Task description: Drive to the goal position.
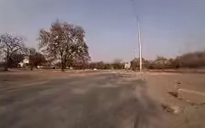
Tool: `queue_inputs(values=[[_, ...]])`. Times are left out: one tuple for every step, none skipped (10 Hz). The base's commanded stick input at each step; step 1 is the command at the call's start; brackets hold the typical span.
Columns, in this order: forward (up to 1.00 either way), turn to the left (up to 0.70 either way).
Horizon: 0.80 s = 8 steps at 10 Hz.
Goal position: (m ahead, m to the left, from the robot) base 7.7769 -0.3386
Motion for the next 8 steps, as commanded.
queue_inputs(values=[[0.7,0.0],[0.7,0.0],[0.7,0.0],[0.7,0.0],[0.7,0.0],[0.7,0.0],[0.7,0.0],[0.7,0.0]])
